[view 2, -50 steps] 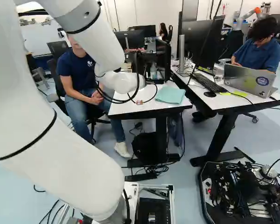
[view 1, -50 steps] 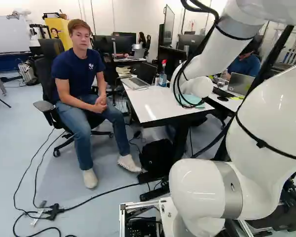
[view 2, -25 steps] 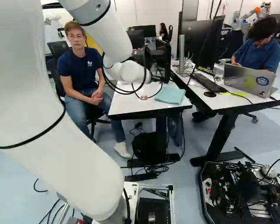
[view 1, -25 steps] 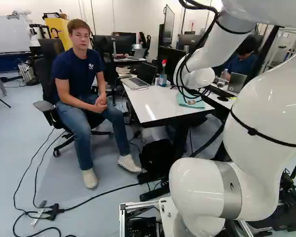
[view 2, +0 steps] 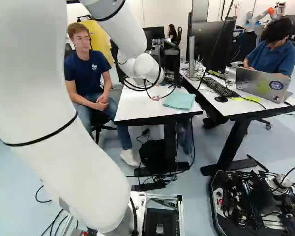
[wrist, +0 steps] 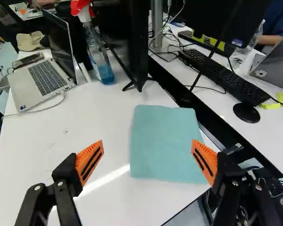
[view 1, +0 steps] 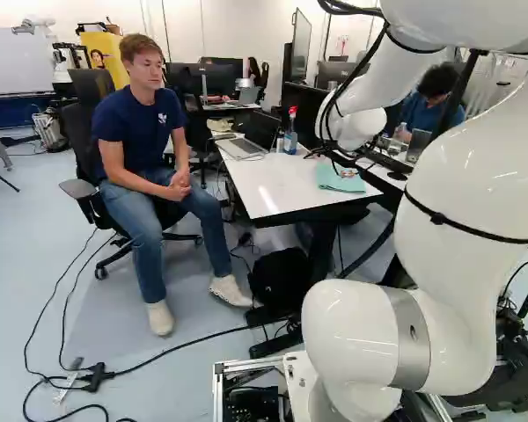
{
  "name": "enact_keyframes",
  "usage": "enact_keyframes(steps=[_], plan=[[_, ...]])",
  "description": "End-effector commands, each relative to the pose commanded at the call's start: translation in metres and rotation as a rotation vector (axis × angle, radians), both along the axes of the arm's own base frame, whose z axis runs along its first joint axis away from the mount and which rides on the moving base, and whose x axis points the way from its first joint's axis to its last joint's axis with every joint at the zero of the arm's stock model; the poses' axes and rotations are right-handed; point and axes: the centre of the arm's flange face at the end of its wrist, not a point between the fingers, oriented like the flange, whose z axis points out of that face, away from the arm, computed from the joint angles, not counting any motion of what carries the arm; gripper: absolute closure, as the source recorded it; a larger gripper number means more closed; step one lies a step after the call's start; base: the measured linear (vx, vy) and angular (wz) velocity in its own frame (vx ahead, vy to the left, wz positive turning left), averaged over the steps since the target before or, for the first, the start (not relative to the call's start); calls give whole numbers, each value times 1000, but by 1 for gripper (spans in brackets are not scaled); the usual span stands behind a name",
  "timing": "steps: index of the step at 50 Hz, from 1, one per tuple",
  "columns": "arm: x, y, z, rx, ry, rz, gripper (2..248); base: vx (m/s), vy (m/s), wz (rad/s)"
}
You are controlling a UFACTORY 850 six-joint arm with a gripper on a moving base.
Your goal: Clean the table with the green towel
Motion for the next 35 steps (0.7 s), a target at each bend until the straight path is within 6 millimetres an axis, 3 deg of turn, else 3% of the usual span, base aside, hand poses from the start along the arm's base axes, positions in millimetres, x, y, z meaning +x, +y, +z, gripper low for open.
enact_keyframes(steps=[19,35], plan=[[18,-21,10,38,109,-26,3,0,0,0],[41,-41,7,53,147,-46,3,0,0,0]])
